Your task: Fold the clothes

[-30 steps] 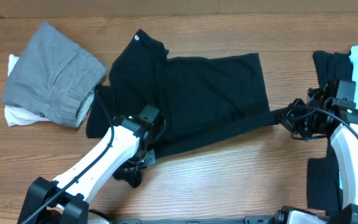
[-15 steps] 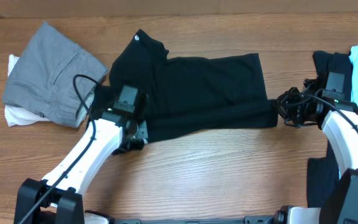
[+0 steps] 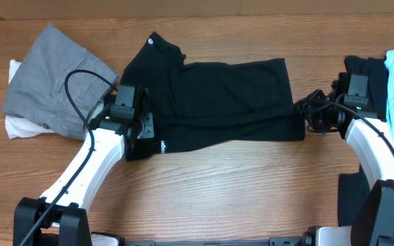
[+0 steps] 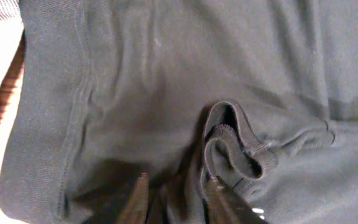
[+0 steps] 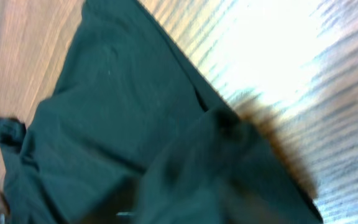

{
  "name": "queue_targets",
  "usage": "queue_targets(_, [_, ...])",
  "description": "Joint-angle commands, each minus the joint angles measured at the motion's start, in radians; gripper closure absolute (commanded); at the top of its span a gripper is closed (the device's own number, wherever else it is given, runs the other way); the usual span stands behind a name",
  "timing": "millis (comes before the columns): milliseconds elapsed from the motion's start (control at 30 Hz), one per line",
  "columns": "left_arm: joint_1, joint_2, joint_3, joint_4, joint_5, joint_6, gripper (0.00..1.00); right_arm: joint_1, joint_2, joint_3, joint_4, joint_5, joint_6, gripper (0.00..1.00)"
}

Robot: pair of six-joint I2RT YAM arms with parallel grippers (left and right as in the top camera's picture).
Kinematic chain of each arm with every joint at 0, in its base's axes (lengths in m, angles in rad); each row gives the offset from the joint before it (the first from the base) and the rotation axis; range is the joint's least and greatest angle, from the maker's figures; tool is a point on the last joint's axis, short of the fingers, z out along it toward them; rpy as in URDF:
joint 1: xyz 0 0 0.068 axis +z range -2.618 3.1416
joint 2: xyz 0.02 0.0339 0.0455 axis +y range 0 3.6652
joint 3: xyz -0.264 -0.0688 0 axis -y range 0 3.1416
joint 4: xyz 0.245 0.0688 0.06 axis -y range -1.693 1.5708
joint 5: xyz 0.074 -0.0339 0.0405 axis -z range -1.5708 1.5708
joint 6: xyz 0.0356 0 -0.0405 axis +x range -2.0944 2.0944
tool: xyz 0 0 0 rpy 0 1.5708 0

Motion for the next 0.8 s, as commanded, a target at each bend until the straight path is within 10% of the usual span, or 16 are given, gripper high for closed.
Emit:
queue_targets(0, [0.013,-0.013,0.023,-0.006,-0.019,0.016,0.39,0.002,0.001,0.019,0.011,0.032,-0.044,0.18])
queue_targets(267, [0.099,-0.013,0.023,-0.220,0.117,-0.016,0.05,-0.027,0.001,0.019,-0.164,0.032,-0.051,0.08])
queue_targets(567, [0.119,-0.013,-0.045,-0.159,0.156,0.058,0.07,-0.003,0.001,0.017,-0.254,0.029,-0.111,0.07])
queue_targets(633, [0.113,-0.011,-0.054,-0.130,0.156,0.069,0.15,-0.003,0.001,0.017,-0.259,0.029,-0.111,0.10])
queue_targets(767, [0.110,-0.003,-0.054,-0.106,0.153,0.101,0.63,-0.003,0.001,0.005,-0.249,0.029,-0.111,0.15])
